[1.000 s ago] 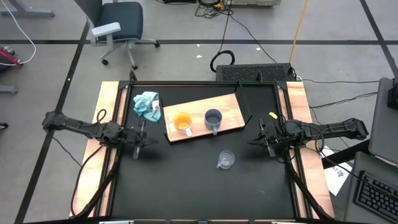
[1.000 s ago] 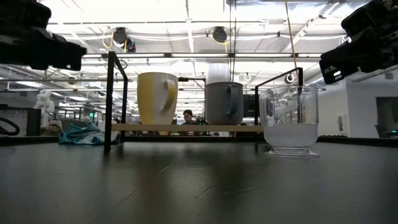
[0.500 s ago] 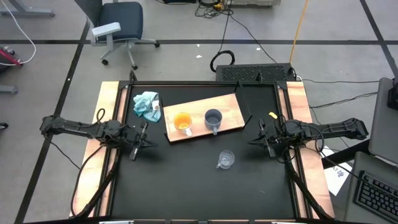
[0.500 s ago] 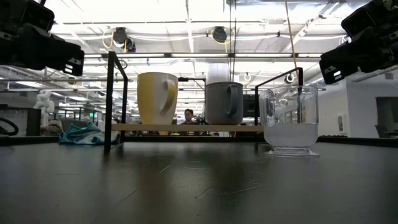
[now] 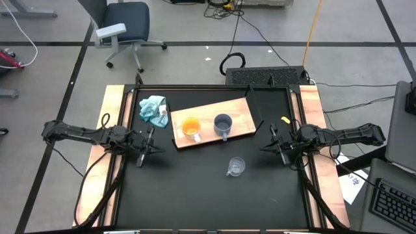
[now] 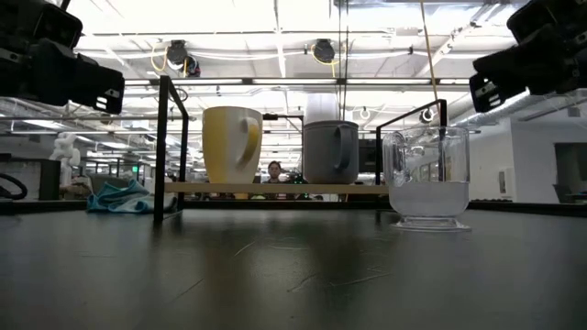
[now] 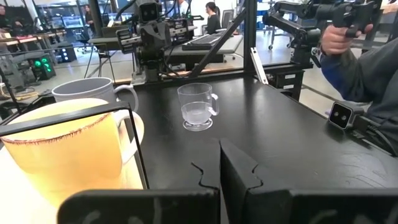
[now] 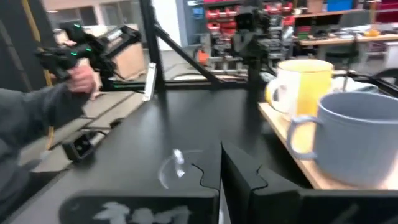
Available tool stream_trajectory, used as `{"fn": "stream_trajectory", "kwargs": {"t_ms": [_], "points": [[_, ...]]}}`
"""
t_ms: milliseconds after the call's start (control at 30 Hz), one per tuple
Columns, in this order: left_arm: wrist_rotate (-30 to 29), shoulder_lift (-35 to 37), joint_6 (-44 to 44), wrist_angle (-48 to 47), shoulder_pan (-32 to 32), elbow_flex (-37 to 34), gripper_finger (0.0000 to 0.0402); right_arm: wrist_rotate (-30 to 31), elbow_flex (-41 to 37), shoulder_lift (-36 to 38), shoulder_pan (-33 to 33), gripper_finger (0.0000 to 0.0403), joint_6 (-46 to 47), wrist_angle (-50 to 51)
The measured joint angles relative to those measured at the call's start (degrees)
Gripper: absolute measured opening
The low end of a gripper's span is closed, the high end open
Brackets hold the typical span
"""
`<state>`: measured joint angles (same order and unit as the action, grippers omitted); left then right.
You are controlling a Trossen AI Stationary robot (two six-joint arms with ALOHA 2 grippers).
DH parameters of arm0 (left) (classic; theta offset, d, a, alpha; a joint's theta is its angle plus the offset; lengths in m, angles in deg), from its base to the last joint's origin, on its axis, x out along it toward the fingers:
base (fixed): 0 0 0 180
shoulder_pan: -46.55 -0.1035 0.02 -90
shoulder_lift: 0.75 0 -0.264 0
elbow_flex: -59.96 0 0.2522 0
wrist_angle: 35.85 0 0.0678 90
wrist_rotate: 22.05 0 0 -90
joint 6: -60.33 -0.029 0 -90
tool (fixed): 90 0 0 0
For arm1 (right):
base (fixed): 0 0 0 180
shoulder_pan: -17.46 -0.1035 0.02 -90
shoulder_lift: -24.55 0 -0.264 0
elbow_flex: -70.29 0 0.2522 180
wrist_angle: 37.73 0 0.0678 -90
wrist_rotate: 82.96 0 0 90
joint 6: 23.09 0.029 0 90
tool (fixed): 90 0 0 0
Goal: Stack small to large cups/mugs on shelf
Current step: Put the transparent mug on the shelf
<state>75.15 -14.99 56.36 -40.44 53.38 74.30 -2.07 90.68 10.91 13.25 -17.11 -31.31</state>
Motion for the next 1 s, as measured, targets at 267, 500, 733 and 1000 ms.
{"fn": "stream_trajectory", "kwargs": {"t_ms": [267,500,733,1000], "points": [[-0.67,0.0,0.04,0.05,0.0,0.02,0.0003,-1.54,4.48,-7.32,0.0,0.0,0.16,-1.76],[-1.48,0.0,1.16,0.33,0.02,0.02,0.0002,-1.68,11.38,-17.57,-0.02,0.0,-0.71,-0.78],[-2.82,0.0,0.92,0.09,0.02,0.04,0.0003,-1.7,19.03,-28.38,-0.02,0.0,0.83,3.3],[-2.82,0.0,0.82,0.01,0.02,0.04,0.0004,-1.7,25.01,-36.79,-0.02,0.0,2.83,4.46]]}}
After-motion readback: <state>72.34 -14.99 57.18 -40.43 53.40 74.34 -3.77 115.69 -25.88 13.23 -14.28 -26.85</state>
